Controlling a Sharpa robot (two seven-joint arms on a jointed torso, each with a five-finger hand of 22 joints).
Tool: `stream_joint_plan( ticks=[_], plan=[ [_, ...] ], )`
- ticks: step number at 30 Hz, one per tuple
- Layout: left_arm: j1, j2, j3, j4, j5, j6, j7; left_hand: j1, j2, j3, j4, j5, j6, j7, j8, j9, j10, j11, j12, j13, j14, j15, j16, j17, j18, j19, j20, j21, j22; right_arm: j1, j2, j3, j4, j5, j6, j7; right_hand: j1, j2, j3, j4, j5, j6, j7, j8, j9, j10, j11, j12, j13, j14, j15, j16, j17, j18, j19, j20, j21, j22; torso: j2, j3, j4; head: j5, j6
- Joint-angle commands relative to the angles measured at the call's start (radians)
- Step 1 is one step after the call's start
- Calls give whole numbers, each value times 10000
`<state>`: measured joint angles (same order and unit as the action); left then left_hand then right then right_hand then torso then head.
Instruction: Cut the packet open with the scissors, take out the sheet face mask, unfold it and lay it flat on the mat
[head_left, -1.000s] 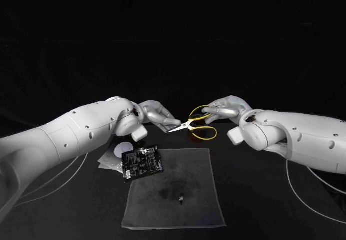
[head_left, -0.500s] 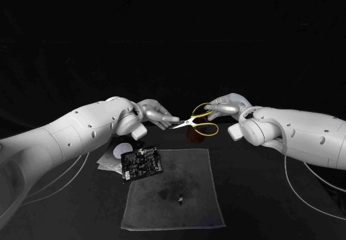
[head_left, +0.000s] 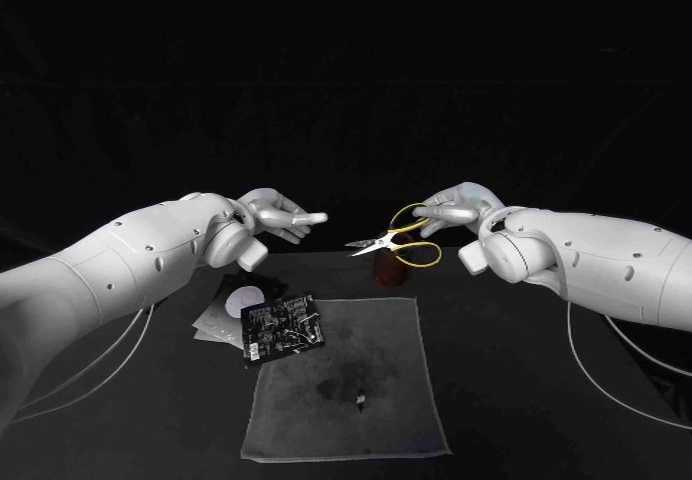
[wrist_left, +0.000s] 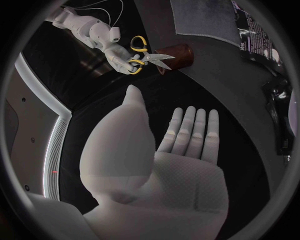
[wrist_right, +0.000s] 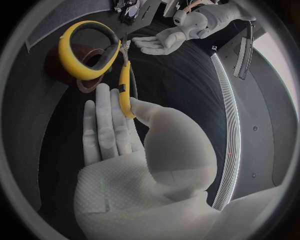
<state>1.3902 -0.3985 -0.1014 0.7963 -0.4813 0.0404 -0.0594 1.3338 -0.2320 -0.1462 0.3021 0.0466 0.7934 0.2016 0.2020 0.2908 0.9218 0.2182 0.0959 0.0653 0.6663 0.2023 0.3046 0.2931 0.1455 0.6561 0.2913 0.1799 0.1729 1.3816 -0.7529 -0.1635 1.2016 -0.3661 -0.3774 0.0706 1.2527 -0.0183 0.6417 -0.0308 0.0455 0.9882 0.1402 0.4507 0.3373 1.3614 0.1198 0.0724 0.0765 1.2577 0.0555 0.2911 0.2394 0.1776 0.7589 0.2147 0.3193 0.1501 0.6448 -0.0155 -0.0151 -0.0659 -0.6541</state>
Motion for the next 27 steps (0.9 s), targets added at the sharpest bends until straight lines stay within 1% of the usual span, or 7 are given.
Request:
stream_joint_plan(
  ticks=[1, 11, 16, 17, 18, 20, 27],
  plan=[
    [3, -165, 15, 121, 380, -391, 162, -105, 79, -9, 1, 65, -37, 565, 79, -14, -67, 7, 82, 13, -24, 0, 73, -16, -142, 102, -22, -80, -22, 17, 67, 14, -203, -261, 363, 18, -2, 91, 531, -568, 29, -7, -72, 30, 292, 618, -521, 32, 13, 19, -48, 23, 17, 81, 16, -10, 43, 12, 3, -1, -2, -7, 7],
    [-10, -859, 24, 802, 506, -600, 169, -94, 291, 219, -6, 52, 61, 585, 167, -21, -1, -5, 188, 23, 55, -22, 203, -44, -133, 190, -23, -117, -66, -18, 411, 9, -1067, -223, 426, 70, -32, 111, 547, -586, 29, -23, -68, 32, 319, 614, -516, 18, 11, 4, -42, 11, 29, 79, -24, -5, 40, 16, 3, 16, -1, -30, 13],
    [-27, -1384, 27, 1522, 693, -906, 483, -42, 398, 364, -11, 47, 153, 580, 239, -25, 75, -21, 274, 27, 100, -42, 291, -67, -115, 282, -27, -118, -83, -90, 579, 3, -1597, -217, 600, 64, -41, 120, 554, -592, 29, -29, -66, 32, 329, 611, -514, 13, 10, -2, -39, 6, 33, 80, -36, -4, 41, 18, 5, 12, -11, -41, 10],
    [-31, -1505, 27, 1701, 806, -1111, 693, -14, 442, 414, -14, 44, 193, 576, 267, -26, 115, -31, 312, 30, 137, -55, 335, -72, -108, 316, -28, -117, -88, -108, 595, 2, -1676, -217, 690, 43, -57, 128, 561, -601, 29, -40, -62, 31, 342, 604, -509, 4, 9, -12, -35, -1, 39, 80, -54, -1, 40, 21, 9, 12, -11, -51, 3],
    [-33, -1580, 26, 1813, 891, -1256, 832, 109, 733, 674, -26, 42, 414, 552, 400, 3, 343, -77, 465, 63, 423, -139, 550, -30, -63, 459, -41, -64, -73, -119, 602, 1, -1718, -217, 753, 29, -57, 128, 561, -601, 29, -40, -62, 31, 342, 604, -509, 4, 9, -12, -35, -1, 39, 80, -54, -1, 40, 21, 10, 16, -15, -61, -8],
    [-42, -1860, 23, 2234, 1246, -1775, 1338, 282, 986, 1180, -41, 23, 701, 436, 583, 8, 626, -217, 664, 57, 841, -298, 903, 13, 76, 825, -60, 101, -15, -159, 616, -1, -1842, -235, 987, -15, -71, 140, 573, -615, 29, -55, -57, 29, 358, 595, -505, -6, 7, -26, -30, -11, 46, 80, -76, 3, 39, 24, 7, 23, -14, -71, -13],
    [-87, -2694, 18, 3452, 2096, -2551, 2271, 405, 1186, 1574, -65, 17, 927, 346, 728, -48, 865, -321, 831, 25, 1125, -415, 1170, -17, 225, 1170, -63, 262, 43, -301, 675, -4, -2104, -264, 1456, -96, -131, 173, 615, -663, 29, -107, -35, 21, 419, 555, -482, -40, 0, -79, -6, -47, 73, 79, -178, 26, 25, 31, -6, 23, -14, -100, -42]
  ],
)
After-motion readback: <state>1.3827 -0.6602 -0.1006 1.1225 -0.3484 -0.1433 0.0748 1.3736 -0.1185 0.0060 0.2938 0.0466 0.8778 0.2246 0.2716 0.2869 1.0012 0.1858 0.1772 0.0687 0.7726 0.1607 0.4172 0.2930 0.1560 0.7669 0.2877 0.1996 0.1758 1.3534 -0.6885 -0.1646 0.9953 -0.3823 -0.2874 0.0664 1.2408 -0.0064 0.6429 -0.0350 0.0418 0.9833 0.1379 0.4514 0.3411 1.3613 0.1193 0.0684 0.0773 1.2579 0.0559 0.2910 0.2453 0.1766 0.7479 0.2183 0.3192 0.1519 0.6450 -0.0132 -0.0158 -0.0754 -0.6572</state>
